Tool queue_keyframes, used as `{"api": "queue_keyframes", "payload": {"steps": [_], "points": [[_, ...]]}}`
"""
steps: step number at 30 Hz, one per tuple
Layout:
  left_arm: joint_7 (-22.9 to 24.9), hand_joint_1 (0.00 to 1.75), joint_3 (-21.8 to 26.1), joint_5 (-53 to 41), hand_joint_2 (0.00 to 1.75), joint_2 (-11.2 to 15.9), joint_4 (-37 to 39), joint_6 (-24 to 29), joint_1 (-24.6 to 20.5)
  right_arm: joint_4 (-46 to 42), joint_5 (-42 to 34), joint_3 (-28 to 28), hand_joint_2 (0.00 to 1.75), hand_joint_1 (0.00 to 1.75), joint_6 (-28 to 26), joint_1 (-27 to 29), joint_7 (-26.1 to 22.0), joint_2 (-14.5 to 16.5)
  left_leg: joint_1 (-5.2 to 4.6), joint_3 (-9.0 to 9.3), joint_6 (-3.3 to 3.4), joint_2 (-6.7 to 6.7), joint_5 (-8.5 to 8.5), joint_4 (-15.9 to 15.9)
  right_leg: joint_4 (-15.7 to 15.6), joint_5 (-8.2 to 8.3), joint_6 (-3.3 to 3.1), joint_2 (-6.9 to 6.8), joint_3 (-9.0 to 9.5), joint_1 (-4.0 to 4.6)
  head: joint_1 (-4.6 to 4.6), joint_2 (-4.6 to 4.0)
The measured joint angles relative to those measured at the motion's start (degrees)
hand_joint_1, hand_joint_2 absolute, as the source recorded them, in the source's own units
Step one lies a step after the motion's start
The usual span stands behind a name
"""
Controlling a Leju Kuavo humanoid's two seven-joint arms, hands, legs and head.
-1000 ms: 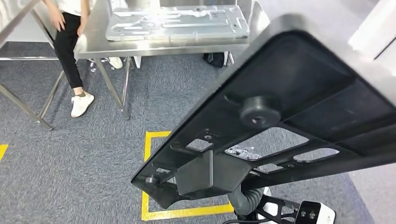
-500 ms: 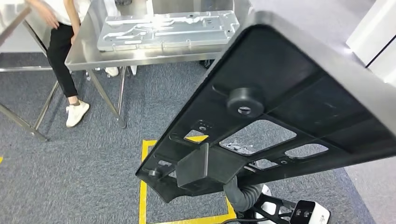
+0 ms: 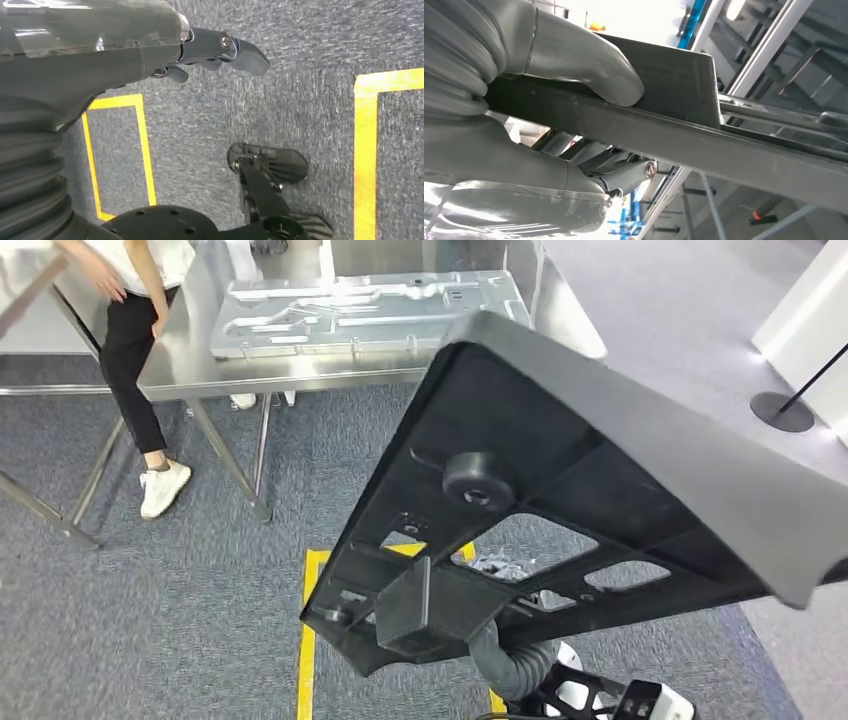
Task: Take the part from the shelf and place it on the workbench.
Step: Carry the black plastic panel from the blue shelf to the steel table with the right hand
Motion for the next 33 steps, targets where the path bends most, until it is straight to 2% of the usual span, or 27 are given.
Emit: {"api": "queue_keyframes", "payload": {"steps": [2, 4, 5, 7, 8, 9, 10, 12, 13, 15, 17, 19, 20, 21, 23, 24, 25, 26, 27, 28, 29, 30, 33], "points": [[0.0, 0.0, 0.1, 0.0, 1.75, 0.0, 0.0, 0.0, 0.0, 0.0, -0.4, 0.0, 1.75, 1.75, -0.1, 0.0, 0.0, 0.0, -0.03, 0.4, -0.79, 0.06, 0.03, 0.1, -0.4, -0.01, -0.87, 0.12, 0.52, 0.05, -0.03, 0.0], [-0.1, 0.0, 0.3, 0.0, 1.75, 0.0, 0.0, 0.0, -0.1, -0.1, -0.8, 0.0, 1.75, 1.75, -0.3, -0.2, 0.0, 0.0, 0.01, -0.38, -1.11, 0.08, -0.34, 2.7, -1.0, -0.25, -1.66, 0.15, 1.78, -0.06, -0.02, -0.01], [-0.2, 0.0, 0.3, 0.0, 1.75, 0.0, 0.0, 0.0, -0.1, -0.1, -0.8, 0.0, 1.75, 1.75, -0.5, -0.3, 0.0, 0.0, 0.06, -1.8, -1.11, 0.07, -1.26, 5.5, -1.2, -0.49, -2.02, 0.13, 2.41, -0.05, -0.02, -0.01], [-0.2, 0.0, 0.4, -0.1, 1.75, 0.0, 0.0, -0.1, -0.1, -0.2, -0.5, 0.0, 1.75, 1.75, -1.1, -0.4, 0.2, -0.1, 0.06, -6.06, -1.12, 0.06, -4.19, 12.4, -1.3, -1.16, -2.61, 0.1, 3.16, 0.27, -0.02, -0.01], [-0.2, 0.0, 0.4, -0.2, 1.75, 0.0, 0.0, -0.1, 0.0, -0.2, -0.3, 0.0, 1.75, 1.75, -1.4, -0.3, 0.3, -0.1, 0.05, -8.0, -1.14, 0.06, -5.34, 14.8, -1.3, -1.51, -2.8, 0.1, 3.49, 0.48, -0.02, 0.0], [-0.2, 0.0, 0.4, -0.3, 1.75, 0.0, 0.0, -0.1, 0.1, -0.1, -0.1, 0.0, 1.75, 1.75, -1.7, -0.3, 0.4, -0.2, 0.02, -9.27, -1.08, 0.06, -5.47, 15.8, -1.3, -1.89, -2.94, 0.09, 3.92, 0.72, -0.02, 0.0], [-0.2, 0.0, 0.4, -0.4, 1.75, 0.0, 0.0, -0.1, 0.2, -0.1, 0.2, 0.1, 1.75, 1.75, -2.0, -0.3, 0.5, -0.3, -0.07, -9.55, -0.85, 0.09, -4.23, 14.7, -1.3, -2.3, -3.02, 0.02, 4.46, 0.95, -0.02, 0.0], [-0.2, 0.0, 0.4, -0.6, 1.75, 0.1, 0.0, -0.1, 0.3, -0.1, 0.7, 0.1, 1.75, 1.75, -2.5, -0.3, 0.7, -0.3, -0.58, -7.83, 0.06, 0.79, 0.98, 8.0, -1.3, -3.24, -3.03, -0.41, 5.75, 1.28, -0.02, 0.0], [-0.2, 0.0, 0.4, -0.6, 1.75, 0.2, 0.0, -0.1, 0.2, -0.1, 0.9, 0.1, 1.75, 1.75, -2.6, -0.3, 0.8, -0.3, -1.03, -6.92, 0.56, 1.63, 2.72, 4.6, -1.3, -3.67, -2.93, -0.75, 6.24, 1.42, -0.01, -0.01], [-0.2, 0.0, 0.4, -0.6, 1.75, 0.3, 0.0, -0.1, 0.0, 0.0, 1.1, 0.1, 1.75, 1.75, -2.7, -0.2, 1.0, -0.4, -1.76, -6.06, 1.27, 2.92, 3.99, 1.1, -1.3, -4.26, -2.49, -1.51, 6.65, 1.53, -0.01, -0.01], [-0.2, 0.0, 0.4, -0.6, 1.75, 0.3, 0.0, -0.2, 0.0, 0.0, 1.1, 0.1, 1.75, 1.75, -3.0, -0.2, 0.9, -0.4, -1.8, -5.7, 1.61, 2.52, 4.12, 0.5, -1.1, -4.34, -1.79, -2.01, 6.86, 1.56, -0.02, 0.0], [-0.2, 0.0, 0.4, -0.7, 1.75, 0.3, 0.0, -0.2, 0.1, -0.1, 0.6, 0.1, 1.75, 1.75, -3.2, -0.3, 0.5, -0.4, -1.35, -4.69, 1.96, 1.84, 4.41, -0.2, 0.5, -5.13, -1.03, -1.53, 6.85, 1.39, -0.02, -0.01], [-0.2, 0.0, 0.4, -0.8, 1.75, 0.3, 0.0, -0.2, 0.1, -0.3, 0.2, 0.1, 1.75, 1.75, -3.2, -0.3, 0.3, -0.5, -1.1, -4.17, 2.07, 1.57, 4.38, -0.5, 2.5, -6.17, -0.65, -1.07, 5.98, 1.19, -0.02, -0.01], [-0.2, 0.0, 0.4, -0.8, 1.75, 0.4, 0.0, -0.3, 0.0, -0.5, -0.3, 0.1, 1.75, 1.75, -3.2, -0.4, 0.2, -0.5, -0.94, -3.88, 2.14, 1.39, 4.26, -0.7, 5.7, -7.59, -0.22, -0.57, 4.34, 0.85, -0.01, -0.01], [-0.2, 0.0, 0.4, -0.8, 1.75, 0.4, 0.0, -0.4, 0.0, -0.8, -0.8, 0.1, 1.75, 1.75, -3.1, -0.3, 0.1, -0.8, -0.82, -3.44, 2.11, 1.09, 3.79, -0.7, 12.6, -10.11, 0.52, -0.21, -0.25, 0.14, -0.01, 0.0], [-0.2, 0.0, 0.4, -0.8, 1.75, 0.3, 0.0, -0.5, 0.0, -0.9, -0.9, 0.1, 1.75, 1.75, -3.1, -0.3, 0.1, -0.9, -0.76, -3.1, 1.98, 0.96, 3.46, -0.7, 14.4, -10.29, 0.85, -0.19, -1.92, -0.19, -0.01, 0.0], [-0.2, 0.0, 0.4, -0.8, 1.75, 0.3, 0.0, -0.5, 0.1, -0.9, -1.0, 0.1, 1.75, 1.75, -3.1, -0.3, 0.1, -1.0, -0.66, -2.66, 1.81, 0.85, 3.1, -0.7, 14.1, -9.33, 1.09, -0.19, -2.57, -0.43, -0.01, -0.01], [-0.2, 0.0, 0.4, -0.8, 1.75, 0.3, 0.0, -0.5, 0.1, -1.0, -1.0, 0.1, 1.75, 1.75, -3.1, -0.2, 0.1, -1.1, -0.52, -2.08, 1.58, 0.74, 2.68, -0.7, 11.6, -7.16, 1.32, -0.2, -2.14, -0.63, -0.01, -0.01], [-0.2, 0.0, 0.4, -0.8, 1.75, 0.3, 0.0, -0.5, 0.1, -1.2, -1.0, 0.1, 1.75, 1.75, -3.1, -0.2, 0.0, -1.2, -0.37, -1.45, 1.31, 0.65, 2.23, -0.7, 7.7, -4.31, 1.45, -0.21, -0.91, -0.8, -0.01, -0.01], [-0.2, 0.0, 0.4, -0.8, 1.75, 0.3, 0.0, -0.5, 0.1, -1.3, -1.0, 0.1, 1.75, 1.75, -3.1, -0.3, 0.0, -1.3, -0.26, -0.86, 0.99, 0.58, 1.79, -0.7, 4.0, -2.32, 1.43, -0.23, 0.31, -0.83, -0.01, -0.01], [-0.3, 0.0, 0.4, -0.8, 1.75, 0.3, 0.0, -0.6, 0.1, -1.5, -1.0, 0.0, 1.75, 1.75, -3.1, -0.3, 0.0, -1.3, -0.2, -0.49, 0.61, 0.53, 1.42, -0.7, 1.2, -1.21, 1.17, -0.28, 1.25, -0.71, -0.02, 0.01], [-0.3, 0.0, 0.4, -0.8, 1.75, 0.3, 0.0, -0.6, 0.0, -1.7, -1.1, 0.0, 1.75, 1.75, -3.1, -0.3, 0.0, -1.4, -0.18, -0.3, 0.19, 0.53, 1.1, -0.8, -0.3, -0.68, 0.71, -0.3, 1.71, -0.54, -0.02, 0.01], [-0.3, 0.0, 0.4, -0.7, 1.75, 0.4, 0.0, -0.7, 0.0, -2.1, -1.5, -0.1, 1.75, 1.75, -3.1, -0.8, 0.0, -1.6, -0.11, 0.1, -1.0, 0.58, 0.84, -0.3, -0.9, -0.83, -0.91, -0.11, 2.28, -0.3, -0.01, 0.0]]}}
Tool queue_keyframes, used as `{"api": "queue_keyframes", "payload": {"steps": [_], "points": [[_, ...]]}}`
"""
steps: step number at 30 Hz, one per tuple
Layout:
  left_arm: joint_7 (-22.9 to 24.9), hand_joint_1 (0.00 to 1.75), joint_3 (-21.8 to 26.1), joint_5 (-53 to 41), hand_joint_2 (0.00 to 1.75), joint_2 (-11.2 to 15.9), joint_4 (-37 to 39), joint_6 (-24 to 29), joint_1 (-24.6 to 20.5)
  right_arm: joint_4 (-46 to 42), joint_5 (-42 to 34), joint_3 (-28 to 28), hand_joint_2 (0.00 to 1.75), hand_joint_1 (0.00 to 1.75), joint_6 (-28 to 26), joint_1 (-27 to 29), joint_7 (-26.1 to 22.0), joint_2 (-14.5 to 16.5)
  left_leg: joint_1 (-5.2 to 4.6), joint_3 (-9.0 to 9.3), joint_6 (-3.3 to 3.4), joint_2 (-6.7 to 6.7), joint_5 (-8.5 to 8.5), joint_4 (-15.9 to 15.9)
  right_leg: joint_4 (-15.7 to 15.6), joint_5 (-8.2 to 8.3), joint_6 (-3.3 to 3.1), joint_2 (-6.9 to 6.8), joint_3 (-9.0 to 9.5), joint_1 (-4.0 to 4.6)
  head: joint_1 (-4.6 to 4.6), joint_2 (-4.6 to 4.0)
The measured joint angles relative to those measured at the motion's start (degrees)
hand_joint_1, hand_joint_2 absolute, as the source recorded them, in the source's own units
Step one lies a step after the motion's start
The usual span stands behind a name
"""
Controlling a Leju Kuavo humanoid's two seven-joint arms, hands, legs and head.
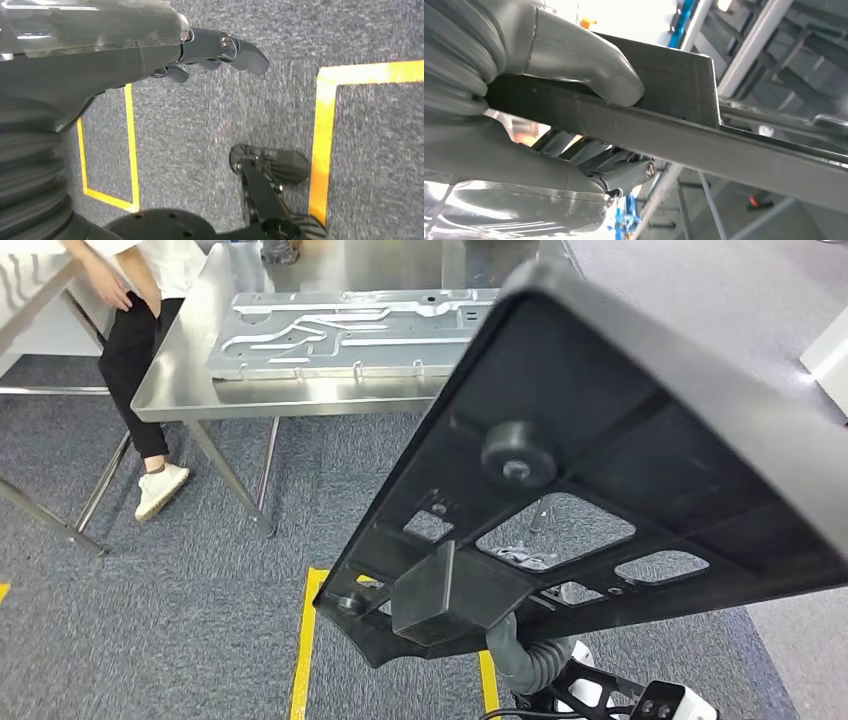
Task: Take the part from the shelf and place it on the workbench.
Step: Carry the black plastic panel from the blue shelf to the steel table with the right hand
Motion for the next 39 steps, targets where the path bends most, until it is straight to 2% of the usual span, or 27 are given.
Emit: {"api": "queue_keyframes", "payload": {"steps": [2, 3, 5, 6, 7, 8, 10, 12, 14, 15, 17, 19, 20, 21, 22, 23, 25, 27, 29, 30, 32, 34, 36, 37, 38, 39], "points": [[0.0, 0.0, 0.0, 0.1, 1.75, 0.0, 0.0, -0.1, 0.0, -0.2, -0.3, -0.1, 1.75, 1.75, 0.0, -0.5, 0.0, 0.0, 0.14, -1.01, -0.3, -0.06, -1.1, 2.9, -0.4, -0.43, -0.84, 0.06, 1.02, -0.03, 0.0, 0.0], [-0.1, 0.0, 0.0, 0.1, 1.75, 0.0, 0.0, -0.2, 0.0, -0.3, -0.5, -0.1, 1.75, 1.75, 0.0, -0.7, 0.0, -0.1, 0.19, -2.61, -0.33, -0.09, -2.41, 5.9, -0.5, -0.68, -1.2, 0.04, 1.44, 0.02, 0.0, 0.0], [-0.2, 0.0, 0.0, 0.1, 1.75, 0.1, 0.0, -0.3, 0.1, -0.3, -1.0, -0.1, 1.75, 1.75, 0.0, -1.3, 0.0, -0.1, 0.17, -7.07, -0.37, -0.11, -5.28, 13.1, -0.5, -1.24, -1.73, 0.12, 1.96, 0.34, 0.0, 0.0], [-0.3, 0.0, 0.1, 0.1, 1.75, 0.1, 0.0, -0.4, 0.1, -0.3, -1.3, -0.1, 1.75, 1.75, -0.1, -1.6, 0.0, -0.1, 0.16, -8.95, -0.34, -0.12, -5.81, 15.5, -0.5, -1.53, -1.85, 0.22, 2.25, 0.54, 0.0, 0.0], [-0.3, 0.0, 0.1, 0.1, 1.75, 0.2, 0.0, -0.4, 0.2, -0.3, -1.6, -0.1, 1.75, 1.75, -0.1, -1.8, 0.0, -0.1, 0.13, -9.99, -0.23, -0.12, -5.19, 16.0, -0.5, -1.86, -1.91, 0.35, 2.64, 0.73, 0.0, 0.0], [-0.3, 0.0, 0.1, 0.1, 1.75, 0.2, 0.0, -0.4, 0.3, -0.3, -1.8, -0.1, 1.75, 1.75, -0.1, -2.1, 0.0, -0.2, 0.07, -10.0, 0.0, -0.12, -3.34, 14.4, -0.5, -2.23, -1.93, 0.46, 3.16, 0.9, 0.0, 0.0], [-0.3, 0.0, 0.3, 0.3, 1.75, 0.4, 0.0, -0.4, 0.3, -0.2, -2.4, -0.1, 1.75, 1.75, 0.0, -2.8, 0.0, -0.2, -0.32, -8.02, 0.86, -0.12, 1.77, 7.5, -0.5, -3.04, -1.83, 0.55, 4.34, 1.12, 0.01, -0.01], [-0.3, 0.0, 0.5, 0.6, 1.75, 0.6, 0.0, -0.5, 0.2, 0.1, -2.8, -0.1, 1.75, 1.75, 0.2, -3.7, 0.0, -0.2, -0.86, -6.4, 1.53, -0.12, 3.45, 2.3, -0.5, -3.65, -1.45, 0.56, 4.88, 1.2, 0.01, -0.01], [-0.4, 0.0, 0.7, 0.9, 1.75, 0.6, 0.0, -0.4, 0.3, 0.6, -3.4, -0.1, 1.75, 1.75, 0.5, -4.6, 0.0, -0.2, -1.01, -5.86, 1.92, -0.21, 3.04, 0.9, -0.2, -3.81, -0.82, 0.56, 5.12, 1.21, 0.0, -0.01], [-0.5, 0.0, 0.8, 1.0, 1.75, 0.7, 0.0, -0.4, 0.3, 0.8, -3.6, -0.1, 1.75, 1.75, 0.6, -5.0, 0.0, -0.2, -0.86, -5.32, 2.15, -0.31, 3.44, 0.6, 0.1, -3.94, -0.5, 0.53, 5.27, 1.21, 0.0, 0.0], [-0.7, 0.0, 0.9, 1.2, 1.75, 0.7, 0.0, -0.4, 0.3, 1.2, -4.0, -0.2, 1.75, 1.75, 0.7, -5.7, 0.0, -0.3, -0.52, -4.08, 2.58, -0.44, 3.44, -0.1, 2.3, -4.8, 0.2, 0.51, 4.78, 1.1, 0.01, -0.01], [-0.8, 0.0, 0.9, 1.2, 1.75, 0.7, 0.0, -0.5, 0.1, 1.5, -4.2, -0.3, 1.75, 1.75, 0.6, -6.2, 0.0, -0.4, -0.43, -3.25, 2.85, -0.46, 3.19, -0.5, 8.1, -7.27, 0.98, 0.51, 1.51, 0.67, 0.01, -0.01], [-0.8, 0.0, 1.0, 1.3, 1.75, 0.7, 0.0, -0.5, 0.1, 1.6, -4.4, -0.4, 1.75, 1.75, 0.4, -6.3, 0.0, -0.5, -0.41, -3.06, 2.9, -0.48, 2.97, -0.5, 11.6, -8.6, 1.3, 0.51, -0.88, 0.37, 0.01, -0.01], [-0.8, 0.0, 1.0, 1.3, 1.75, 0.7, 0.0, -0.4, 0.1, 1.7, -4.4, -0.4, 1.75, 1.75, 0.2, -6.3, 0.0, -0.7, -0.39, -2.84, 2.86, -0.5, 2.71, -0.5, 14.2, -9.21, 1.61, 0.49, -3.01, 0.06, 0.01, 0.0], [-0.8, 0.0, 1.1, 1.3, 1.75, 0.7, 0.0, -0.4, 0.2, 1.8, -4.5, -0.5, 1.75, 1.75, 0.0, -6.2, 0.0, -0.9, -0.34, -2.53, 2.74, -0.53, 2.39, -0.5, 15.1, -8.76, 1.86, 0.47, -4.32, -0.22, 0.01, 0.0], [-0.8, 0.0, 1.2, 1.4, 1.75, 0.6, 0.0, -0.4, 0.3, 1.9, -4.5, -0.6, 1.75, 1.75, -0.2, -6.2, 0.0, -1.0, -0.25, -2.1, 2.56, -0.57, 2.03, -0.4, 13.9, -7.15, 2.03, 0.43, -4.62, -0.48, 0.01, 0.0], [-0.9, 0.0, 1.5, 1.7, 1.75, 0.5, 0.0, -0.3, 0.4, 2.0, -4.5, -0.7, 1.75, 1.75, -0.2, -6.2, 0.0, -1.2, -0.02, -1.05, 2.03, -0.62, 1.17, -0.5, 7.0, -1.98, 2.22, 0.31, -2.58, -0.85, 0.01, 0.0], [-1.0, 0.0, 1.8, 1.9, 1.75, 0.5, 0.0, -0.1, 0.3, 2.1, -4.6, -0.8, 1.75, 1.75, 0.1, -6.2, 0.0, -1.3, 0.08, -0.38, 1.27, -0.66, 0.39, -0.4, 1.5, -0.17, 1.82, 0.12, -0.79, -0.65, 0.01, 0.0], [-1.1, 0.0, 2.0, 2.1, 1.75, 0.5, 0.0, 0.0, 0.2, 2.2, -4.6, -1.0, 1.75, 1.75, 0.3, -6.0, 0.0, -1.4, 0.0, 0.11, 0.4, -0.64, 0.1, -0.2, 0.4, -0.71, 0.84, 0.05, -0.51, -0.33, 0.01, 0.0], [-1.1, 0.0, 2.1, 2.2, 1.75, 0.5, 0.0, 0.1, 0.3, 2.3, -4.6, -1.0, 1.75, 1.75, 0.4, -6.0, 0.0, -1.4, 0.02, 0.27, 0.01, -0.6, -0.01, 0.0, 0.4, -0.43, 0.29, 0.09, -0.18, -0.31, 0.0, 0.0], [-1.1, 0.0, 2.2, 2.3, 1.75, 0.5, 0.0, 0.1, 0.3, 2.3, -4.6, -1.2, 1.75, 1.75, 0.6, -6.0, 0.0, -1.4, 0.15, -0.1, -0.45, -0.58, -0.97, 1.8, 0.1, -0.51, -0.57, 0.13, 0.75, -0.4, 0.0, 0.0], [-1.1, 0.0, 2.3, 2.3, 1.75, 0.4, 0.0, 0.1, 0.2, 2.3, -4.6, -1.2, 1.75, 1.75, 0.7, -6.0, 0.0, -1.4, 0.24, -3.06, -0.66, -0.58, -3.68, 7.4, -0.2, -0.96, -1.22, 0.07, 1.56, -0.3, 0.0, 0.0], [-1.1, 0.0, 2.3, 2.3, 1.75, 0.4, 0.0, 0.1, 0.3, 2.4, -4.6, -1.2, 1.75, 1.75, 0.8, -5.9, 0.0, -1.4, 0.23, -7.5, -0.71, -0.58, -6.11, 14.1, -0.2, -1.53, -1.54, 0.14, 2.07, -0.02, 0.0, 0.0], [-1.1, 0.0, 2.4, 2.3, 1.75, 0.4, 0.0, 0.1, 0.5, 2.5, -4.6, -1.2, 1.75, 1.75, 0.8, -5.8, 0.0, -1.4, 0.22, -9.03, -0.65, -0.58, -6.05, 15.7, -0.2, -1.84, -1.61, 0.23, 2.4, 0.12, 0.0, 0.0], [-1.1, 0.0, 2.4, 2.3, 1.75, 0.4, 0.0, 0.2, 0.6, 2.6, -4.6, -1.2, 1.75, 1.75, 0.7, -5.8, 0.0, -1.4, 0.2, -9.64, -0.52, -0.58, -4.8, 15.2, -0.2, -2.18, -1.61, 0.32, 2.83, 0.24, 0.0, 0.0], [-1.1, 0.0, 2.4, 2.3, 1.75, 0.4, 0.0, 0.2, 0.6, 2.7, -4.6, -1.2, 1.75, 1.75, 0.7, -5.7, 0.0, -1.4, 0.16, -9.24, -0.28, -0.58, -2.48, 12.7, -0.2, -2.57, -1.56, 0.39, 3.38, 0.33, 0.0, 0.0]]}}
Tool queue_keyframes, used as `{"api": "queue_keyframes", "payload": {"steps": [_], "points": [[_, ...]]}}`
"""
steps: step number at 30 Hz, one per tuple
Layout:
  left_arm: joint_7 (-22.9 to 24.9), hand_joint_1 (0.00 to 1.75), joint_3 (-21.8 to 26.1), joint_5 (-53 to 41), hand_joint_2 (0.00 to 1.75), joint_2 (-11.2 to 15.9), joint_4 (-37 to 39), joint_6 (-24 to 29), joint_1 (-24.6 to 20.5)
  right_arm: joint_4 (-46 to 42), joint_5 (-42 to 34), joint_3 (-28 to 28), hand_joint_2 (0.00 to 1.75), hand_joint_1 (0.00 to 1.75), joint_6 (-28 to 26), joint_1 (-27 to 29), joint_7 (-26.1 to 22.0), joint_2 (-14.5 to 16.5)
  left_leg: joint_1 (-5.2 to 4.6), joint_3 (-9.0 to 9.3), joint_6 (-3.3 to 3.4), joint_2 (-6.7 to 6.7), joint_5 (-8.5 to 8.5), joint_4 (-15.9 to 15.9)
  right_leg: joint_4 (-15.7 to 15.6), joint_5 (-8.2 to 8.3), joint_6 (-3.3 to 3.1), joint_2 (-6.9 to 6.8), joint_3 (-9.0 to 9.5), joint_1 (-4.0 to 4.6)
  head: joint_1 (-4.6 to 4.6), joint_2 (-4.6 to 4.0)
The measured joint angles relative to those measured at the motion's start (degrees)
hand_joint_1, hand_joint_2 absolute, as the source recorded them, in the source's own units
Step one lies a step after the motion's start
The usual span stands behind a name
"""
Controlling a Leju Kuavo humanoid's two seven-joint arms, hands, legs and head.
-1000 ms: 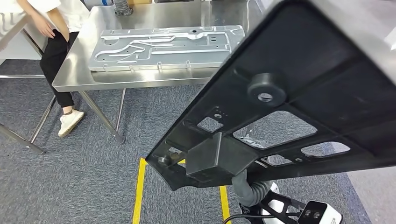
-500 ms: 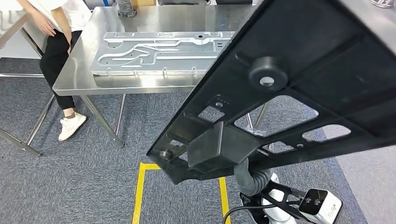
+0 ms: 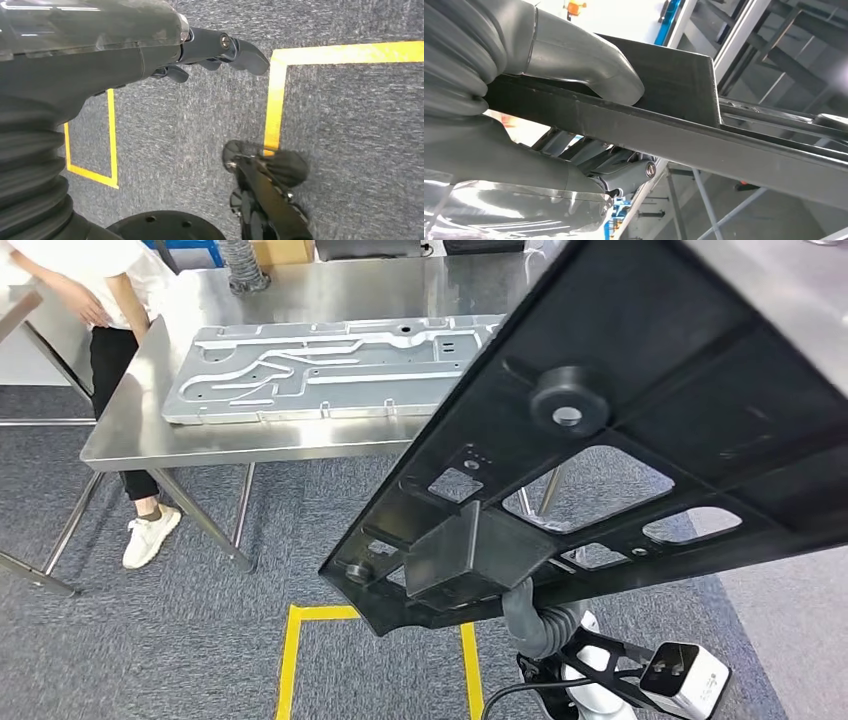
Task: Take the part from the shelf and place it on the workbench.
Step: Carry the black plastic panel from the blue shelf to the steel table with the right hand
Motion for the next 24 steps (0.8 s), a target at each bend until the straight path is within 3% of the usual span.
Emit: {"api": "queue_keyframes", "payload": {"steps": [1, 2, 4, 8, 10, 12, 13, 14, 15, 17, 18, 21, 24], "points": [[0.0, 0.0, 0.0, 0.0, 1.75, 0.0, 0.0, 0.0, 0.0, 0.0, 0.0, 0.0, 1.75, 1.75, 0.0, 0.0, 0.0, 0.0, -0.09, 1.05, 0.36, 0.01, 2.82, -3.8, 0.0, -0.41, 0.11, 0.03, 0.57, 0.05, 0.0, 0.0], [0.0, 0.0, 0.0, 0.0, 1.75, 0.0, 0.0, 0.1, 0.0, 0.0, 0.0, 0.0, 1.75, 1.75, 0.0, 0.0, 0.0, 0.0, -0.3, 2.11, 0.67, 0.04, 4.54, -7.1, 0.0, -0.79, 0.29, 0.02, 1.09, 0.12, 0.01, -0.01], [0.0, 0.0, 0.0, 0.0, 1.75, 0.0, 0.0, 0.1, 0.0, 0.1, 0.0, 0.0, 1.75, 1.75, -0.1, 0.0, 0.0, 0.0, -0.78, 3.39, 1.29, 0.07, 5.27, -10.8, -0.1, -1.4, 0.89, 0.04, 1.58, 0.14, 0.0, -0.01], [0.0, 0.0, 0.1, 0.0, 1.75, 0.0, 0.0, 0.2, 0.2, 0.1, -0.5, -0.1, 1.75, 1.75, -0.4, -0.2, 0.0, 0.0, -0.67, 5.02, 2.44, -0.1, 5.58, -12.1, 1.9, -1.91, 2.34, 0.05, 1.87, 0.06, 0.0, 0.0], [0.0, 0.0, 0.1, -0.1, 1.75, -0.1, 0.0, 0.2, 0.0, 0.1, -0.7, -0.1, 1.75, 1.75, -0.7, -0.4, 0.0, 0.0, -0.56, 5.84, 2.89, -0.13, 5.33, -12.4, 6.6, -4.16, 2.93, 0.03, -0.78, -0.11, 0.0, 0.0], [0.0, 0.0, 0.2, -0.2, 1.75, -0.1, 0.0, 0.2, -0.1, 0.1, -0.8, -0.2, 1.75, 1.75, -1.0, -0.6, 0.0, -0.1, -0.59, 6.21, 3.13, -0.16, 4.85, -12.4, 13.5, -6.74, 3.38, 0.03, -5.63, -0.17, 0.0, 0.0], [0.0, 0.0, 0.2, -0.2, 1.75, -0.1, 0.0, 0.2, -0.1, 0.2, -0.9, -0.2, 1.75, 1.75, -1.2, -0.6, 0.0, -0.1, -0.6, 6.46, 3.14, -0.18, 4.55, -12.4, 15.6, -6.99, 3.5, 0.02, -7.56, -0.2, 0.0, 0.0], [0.0, 0.0, 0.3, -0.3, 1.75, -0.1, 0.0, 0.1, 0.0, 0.2, -0.9, -0.2, 1.75, 1.75, -1.4, -0.6, 0.0, -0.2, -0.6, 6.81, 3.09, -0.23, 4.22, -12.4, 15.7, -6.05, 3.54, 0.01, -8.49, -0.22, 0.0, 0.0], [0.0, 0.0, 0.3, -0.4, 1.75, -0.1, 0.0, 0.1, 0.0, 0.3, -0.9, -0.2, 1.75, 1.75, -1.6, -0.6, 0.0, -0.2, -0.59, 7.32, 2.99, -0.29, 3.84, -12.4, 13.6, -3.87, 3.47, 0.0, -8.28, -0.24, 0.0, 0.0], [0.0, 0.0, 0.3, -0.5, 1.75, -0.2, 0.0, 0.0, 0.0, 0.3, -0.9, -0.3, 1.75, 1.75, -2.0, -0.6, 0.0, -0.3, -0.6, 8.44, 2.68, -0.4, 2.98, -12.4, 6.3, 1.28, 2.87, -0.05, -6.03, -0.14, 0.01, 0.0], [0.0, 0.0, 0.3, -0.5, 1.75, -0.3, 0.0, 0.0, 0.0, 0.4, -0.8, -0.4, 1.75, 1.75, -2.1, -0.7, 0.0, -0.3, -0.61, 8.82, 2.45, -0.43, 2.62, -12.5, 3.3, 2.27, 2.44, -0.1, -5.12, 0.05, 0.01, 0.0], [0.1, 0.0, 0.3, -0.6, 1.75, -0.4, 0.0, -0.1, -0.2, 0.4, -0.7, -0.5, 1.75, 1.75, -2.2, -0.6, 0.0, -0.3, -0.71, 9.37, 1.46, -0.4, 2.25, -12.4, 0.7, 2.34, 1.22, -0.18, -4.46, 0.48, 0.01, 0.0], [0.1, 0.0, 0.3, -0.7, 1.75, -0.4, 0.0, -0.1, -0.3, 0.4, -0.4, -0.6, 1.75, 1.75, -2.4, -0.4, 0.0, -0.3, -0.65, 8.76, 0.75, -0.32, 1.47, -9.7, -0.2, 2.66, 0.29, -0.22, -2.79, 0.06, 0.0, 0.0]]}}
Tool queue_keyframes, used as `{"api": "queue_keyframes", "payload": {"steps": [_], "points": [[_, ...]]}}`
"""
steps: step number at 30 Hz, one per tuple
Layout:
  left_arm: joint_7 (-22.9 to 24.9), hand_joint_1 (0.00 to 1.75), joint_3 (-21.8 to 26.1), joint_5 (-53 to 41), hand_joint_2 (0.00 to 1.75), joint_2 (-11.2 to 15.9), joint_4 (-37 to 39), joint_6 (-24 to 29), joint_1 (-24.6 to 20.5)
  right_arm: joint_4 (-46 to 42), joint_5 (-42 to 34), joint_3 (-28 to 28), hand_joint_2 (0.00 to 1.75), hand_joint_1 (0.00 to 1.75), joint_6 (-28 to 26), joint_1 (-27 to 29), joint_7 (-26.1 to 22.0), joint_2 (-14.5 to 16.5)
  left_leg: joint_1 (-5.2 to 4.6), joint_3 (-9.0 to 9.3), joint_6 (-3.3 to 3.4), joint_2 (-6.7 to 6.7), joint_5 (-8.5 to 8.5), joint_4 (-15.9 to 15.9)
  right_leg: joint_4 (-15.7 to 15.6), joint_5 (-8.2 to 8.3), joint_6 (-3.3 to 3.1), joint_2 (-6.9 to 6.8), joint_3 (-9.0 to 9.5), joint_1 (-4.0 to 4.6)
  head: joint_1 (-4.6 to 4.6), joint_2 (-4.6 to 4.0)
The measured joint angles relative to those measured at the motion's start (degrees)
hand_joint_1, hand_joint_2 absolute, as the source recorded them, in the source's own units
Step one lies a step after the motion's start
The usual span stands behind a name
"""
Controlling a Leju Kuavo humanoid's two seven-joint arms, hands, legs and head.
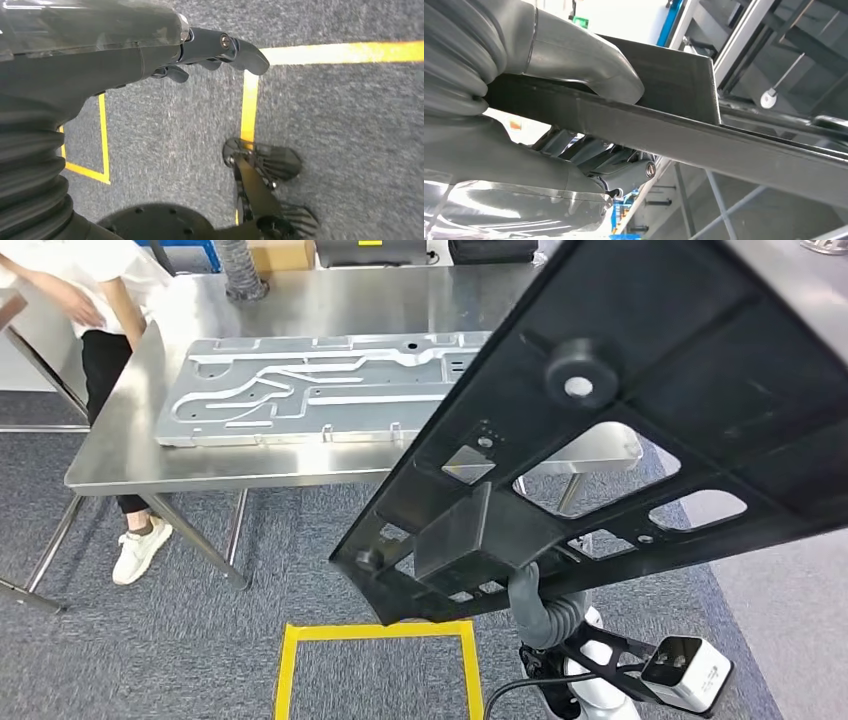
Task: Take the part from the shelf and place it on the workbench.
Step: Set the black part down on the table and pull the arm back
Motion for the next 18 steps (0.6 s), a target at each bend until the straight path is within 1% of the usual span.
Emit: {"api": "queue_keyframes", "payload": {"steps": [1, 3, 4, 5, 6, 7, 8, 9, 10, 11, 12, 13, 14, 15, 16, 17, 18], "points": [[0.0, 0.0, 0.0, 0.0, 1.75, 0.0, 0.0, 0.0, -0.1, 0.0, 0.1, 0.0, 1.75, 1.75, -0.1, 0.0, 0.0, 0.0, 0.1, -1.54, -0.18, 0.01, -0.91, 2.7, -0.3, -0.17, -0.22, -0.06, 0.57, -0.1, 0.0, 0.0], [0.1, 0.0, 0.0, 0.0, 1.75, -0.1, 0.0, 0.0, -0.1, 0.1, 0.3, 0.0, 1.75, 1.75, -0.4, 0.1, 0.0, 0.1, 0.23, -5.94, -0.55, 0.02, -3.37, 9.4, -0.4, -0.72, -0.52, -0.1, 1.22, -0.07, 0.0, 0.0], [0.1, 0.0, 0.0, 0.0, 1.75, -0.1, 0.0, 0.1, 0.0, 0.1, 0.4, 0.0, 1.75, 1.75, -0.5, 0.2, 0.0, 0.1, 0.29, -7.92, -0.69, 0.02, -4.26, 11.7, -0.4, -1.05, -0.53, -0.05, 1.54, -0.05, 0.0, 0.0], [0.1, 0.0, 0.1, 0.0, 1.75, -0.1, 0.0, 0.1, 0.2, 0.2, 0.4, 0.0, 1.75, 1.75, -0.5, 0.3, 0.0, 0.1, 0.33, -9.09, -0.81, 0.02, -4.13, 12.2, -0.4, -1.4, -0.51, 0.03, 1.93, -0.06, 0.0, 0.0], [0.2, 0.0, 0.1, 0.0, 1.75, -0.1, 0.0, 0.2, 0.3, 0.4, 0.4, -0.1, 1.75, 1.75, -0.5, 0.3, 0.0, 0.1, 0.36, -9.36, -0.92, 0.03, -2.75, 11.0, -0.4, -1.79, -0.44, 0.11, 2.43, -0.07, 0.0, 0.0], [0.2, 0.0, 0.2, 0.1, 1.75, 0.0, 0.0, 0.2, 0.3, 0.5, 0.4, -0.1, 1.75, 1.75, -0.5, 0.3, 0.0, 0.1, 0.4, -8.72, -0.96, 0.04, -0.14, 7.8, -0.4, -2.22, -0.29, 0.17, 3.02, -0.09, 0.0, 0.0], [0.2, 0.0, 0.2, 0.1, 1.75, 0.0, 0.0, 0.2, 0.4, 0.5, 0.4, -0.1, 1.75, 1.75, -0.5, 0.3, 0.0, 0.1, 0.41, -7.72, -0.88, 0.08, 2.68, 4.1, -0.4, -2.67, -0.08, 0.17, 3.55, -0.1, 0.0, 0.0], [0.2, 0.0, 0.3, 0.2, 1.75, 0.0, 0.0, 0.3, 0.3, 0.6, 0.4, -0.1, 1.75, 1.75, -0.5, 0.3, 0.0, 0.1, 0.3, -6.91, -0.68, 0.15, 4.25, 1.0, -0.4, -3.05, 0.18, 0.18, 3.94, -0.07, 0.0, 0.0], [0.2, 0.0, 0.4, 0.2, 1.75, 0.0, 0.0, 0.3, 0.3, 0.6, 0.4, -0.1, 1.75, 1.75, -0.5, 0.3, 0.0, 0.1, 0.13, -6.32, -0.31, 0.22, 5.1, -1.0, -0.4, -3.39, 0.52, 0.18, 4.13, -0.03, 0.0, 0.0], [0.2, 0.0, 0.4, 0.2, 1.75, 0.0, 0.0, 0.3, 0.4, 0.7, 0.4, 0.0, 1.75, 1.75, -0.5, 0.3, 0.0, 0.1, -0.02, -6.19, 0.15, 0.25, 5.17, -1.8, -0.2, -3.56, 0.92, 0.18, 4.25, 0.01, 0.0, 0.0], [0.2, 0.0, 0.5, 0.3, 1.75, -0.1, 0.0, 0.3, 0.4, 0.7, 0.4, 0.0, 1.75, 1.75, -0.5, 0.3, 0.0, 0.1, -0.14, -6.16, 0.6, 0.26, 4.8, -1.9, 0.0, -3.62, 1.32, 0.2, 4.39, 0.06, 0.0, 0.0], [0.1, 0.0, 0.5, 0.3, 1.75, -0.1, 0.0, 0.3, 0.5, 0.7, 0.4, 0.0, 1.75, 1.75, -0.4, 0.3, 0.0, 0.1, -0.08, -5.75, 1.05, 0.19, 5.14, -2.1, 0.2, -3.78, 1.7, 0.17, 4.49, 0.05, 0.0, 0.0], [0.1, 0.0, 0.5, 0.4, 1.75, -0.1, 0.0, 0.3, 0.5, 0.7, 0.3, 0.0, 1.75, 1.75, -0.4, 0.2, 0.0, 0.1, 0.01, -5.31, 1.43, 0.13, 5.34, -2.3, 1.0, -3.94, 1.99, 0.15, 4.45, -0.01, 0.0, 0.0], [0.0, 0.0, 0.6, 0.5, 1.75, -0.1, 0.0, 0.3, 0.5, 0.7, 0.3, 0.0, 1.75, 1.75, -0.4, 0.1, 0.0, 0.1, 0.08, -4.81, 1.75, 0.09, 5.24, -2.4, 2.6, -4.46, 2.16, 0.14, 3.78, -0.07, 0.01, 0.0], [0.0, 0.0, 0.6, 0.6, 1.75, -0.1, 0.0, 0.3, 0.4, 0.7, 0.3, 0.0, 1.75, 1.75, -0.4, 0.0, 0.0, 0.1, 0.12, -4.36, 2.01, 0.05, 5.14, -2.5, 5.2, -5.41, 2.31, 0.13, 2.35, -0.15, 0.01, 0.0], [0.0, 0.0, 0.6, 0.6, 1.75, 0.0, 0.0, 0.3, 0.3, 0.7, 0.3, 0.0, 1.75, 1.75, -0.4, -0.1, 0.0, 0.1, 0.1, -4.12, 2.22, 0.04, 4.92, -2.5, 8.8, -6.71, 2.46, 0.13, 0.22, -0.21, 0.01, 0.0], [-0.1, 0.0, 0.6, 0.7, 1.75, 0.0, 0.0, 0.3, 0.2, 0.7, 0.3, 0.0, 1.75, 1.75, -0.4, -0.1, 0.0, 0.1, 0.06, -3.91, 2.35, 0.02, 4.65, -2.5, 12.5, -8.19, 2.58, 0.12, -2.29, -0.22, 0.01, 0.0]]}}
